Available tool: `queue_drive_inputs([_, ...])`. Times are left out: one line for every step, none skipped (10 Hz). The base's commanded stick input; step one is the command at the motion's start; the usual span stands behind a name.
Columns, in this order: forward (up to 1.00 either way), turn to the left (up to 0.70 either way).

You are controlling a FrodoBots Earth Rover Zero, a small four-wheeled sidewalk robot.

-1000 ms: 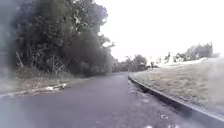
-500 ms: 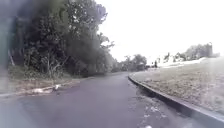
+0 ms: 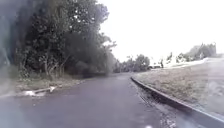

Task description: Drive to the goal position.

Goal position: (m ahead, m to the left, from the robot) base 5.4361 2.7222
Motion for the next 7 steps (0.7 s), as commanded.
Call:
queue_drive_inputs([1.00,0.00])
queue_drive_inputs([1.00,0.00])
queue_drive_inputs([1.00,0.00])
queue_drive_inputs([1.00,0.00])
queue_drive_inputs([1.00,0.00])
queue_drive_inputs([1.00,0.00])
queue_drive_inputs([1.00,0.00])
